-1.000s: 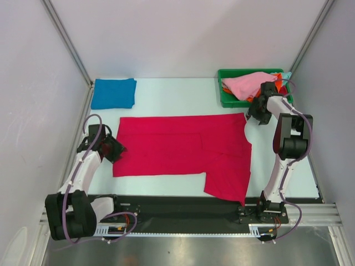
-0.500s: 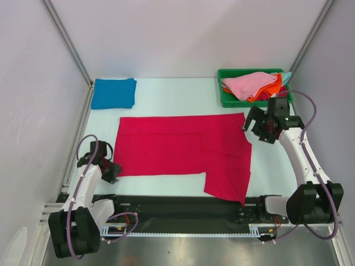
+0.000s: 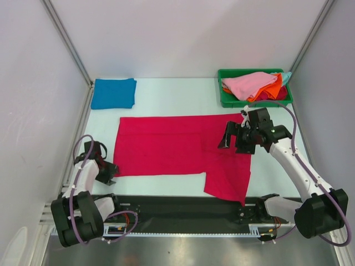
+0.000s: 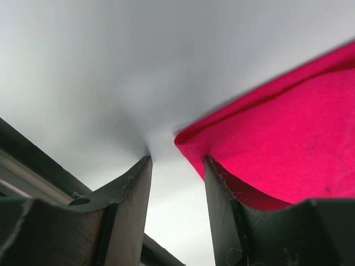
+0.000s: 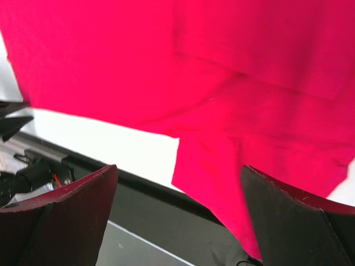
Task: Fold and stack the t-shirts
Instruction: Fold the tshirt
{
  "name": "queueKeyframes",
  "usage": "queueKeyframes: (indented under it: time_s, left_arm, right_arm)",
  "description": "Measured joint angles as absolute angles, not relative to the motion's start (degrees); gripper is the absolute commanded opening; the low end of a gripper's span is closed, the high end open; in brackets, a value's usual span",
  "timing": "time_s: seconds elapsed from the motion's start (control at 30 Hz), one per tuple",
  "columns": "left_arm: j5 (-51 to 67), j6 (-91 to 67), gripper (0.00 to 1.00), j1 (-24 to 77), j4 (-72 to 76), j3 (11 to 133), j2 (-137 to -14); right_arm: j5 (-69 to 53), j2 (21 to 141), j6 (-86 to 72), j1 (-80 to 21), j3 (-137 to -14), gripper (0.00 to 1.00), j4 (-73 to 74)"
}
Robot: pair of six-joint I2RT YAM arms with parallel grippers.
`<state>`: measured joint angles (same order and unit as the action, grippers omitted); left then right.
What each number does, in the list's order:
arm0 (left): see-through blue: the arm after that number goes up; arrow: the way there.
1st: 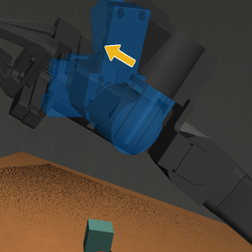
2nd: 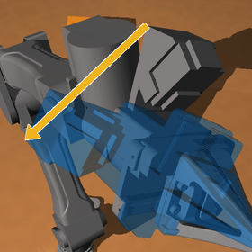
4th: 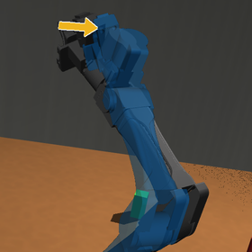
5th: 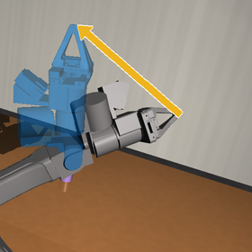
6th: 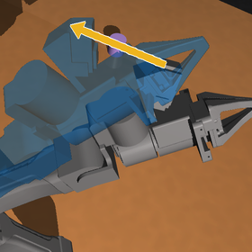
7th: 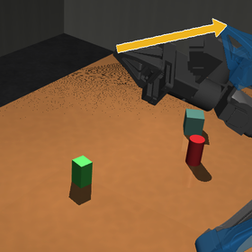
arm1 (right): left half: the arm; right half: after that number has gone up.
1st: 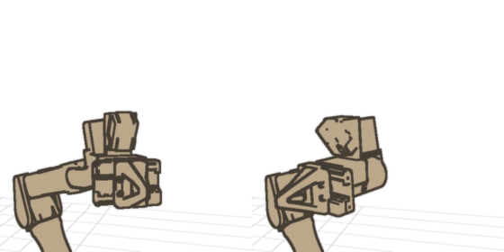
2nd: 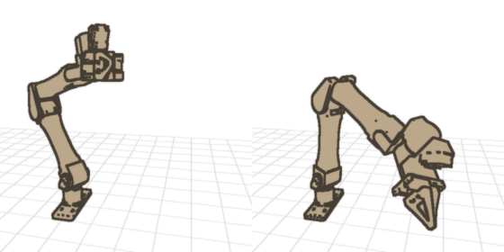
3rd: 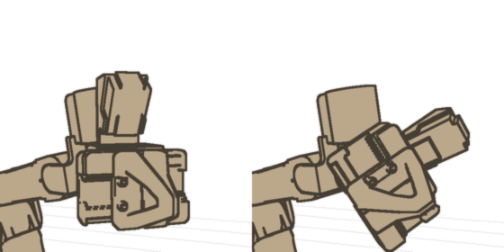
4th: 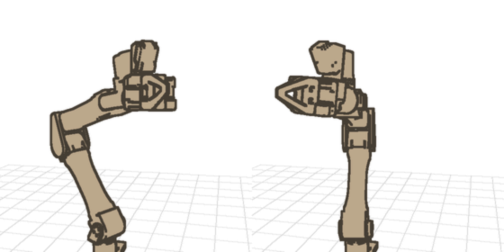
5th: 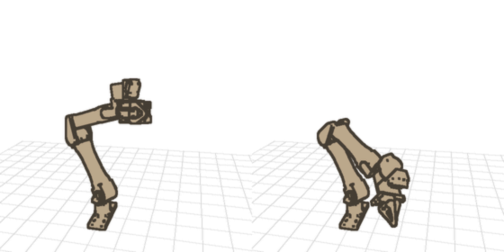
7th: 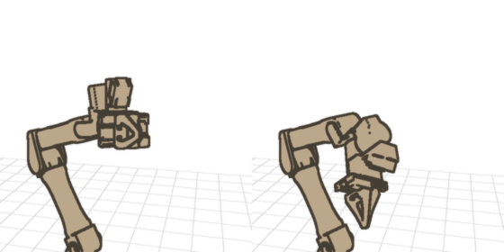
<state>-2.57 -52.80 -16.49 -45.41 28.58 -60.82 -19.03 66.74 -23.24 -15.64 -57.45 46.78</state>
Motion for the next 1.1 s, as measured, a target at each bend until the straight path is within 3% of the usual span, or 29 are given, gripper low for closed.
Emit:
queueKeyframes:
  time_s: [0.33,0.5,0.57,0.63,0.67,0.7,0.83,0.87,0.93,1.0,1.1]
  left_arm:
    - [-3.33,-52.34,0.39,-18.81,-45.12,29.50,-62.59]
    - [-2.52,-51.81,0.15,-18.98,-43.05,29.52,-64.05]
    - [-1.65,-51.55,0.00,-19.05,-42.00,29.52,-64.55]
    - [-1.10,-50.85,0.00,-19.11,-41.54,29.69,-64.90]
    - [-1.04,-50.50,0.00,-19.22,-41.56,29.80,-65.04]
    - [-0.97,-50.26,0.00,-19.31,-41.56,29.89,-65.12]
    - [-1.87,-49.12,0.00,-19.51,-40.77,30.59,-65.25]
    - [-2.22,-48.97,0.00,-19.59,-40.36,30.92,-65.25]
    - [-2.42,-48.84,0.00,-19.70,-39.40,31.68,-65.25]
    - [-2.35,-48.82,0.00,-19.70,-38.37,32.03,-65.23]
    - [-2.04,-48.82,0.00,-19.70,-37.28,32.03,-65.23]
  right_arm:
    - [-22.87,67.07,-22.20,-16.58,-56.07,1.00,45.71]
    - [-21.69,67.05,-22.46,-16.67,-54.19,0.99,47.22]
    - [-20.91,66.98,-22.98,-16.67,-52.90,0.98,48.77]
    - [-20.05,66.83,-23.83,-16.67,-51.29,0.98,50.35]
    - [-19.68,66.83,-24.32,-16.67,-50.39,0.95,51.42]
    - [-19.33,66.83,-24.86,-16.67,-49.39,0.87,52.38]
    - [-17.89,65.87,-27.64,-16.67,-45.21,0.75,56.05]
    - [-17.39,65.23,-28.49,-16.67,-44.40,0.69,57.21]
    - [-15.51,63.59,-29.95,-16.67,-43.59,0.44,59.59]
    - [-13.17,62.17,-32.16,-16.62,-43.46,0.29,61.78]
    - [-9.98,61.12,-36.29,-15.31,-43.31,0.30,63.53]
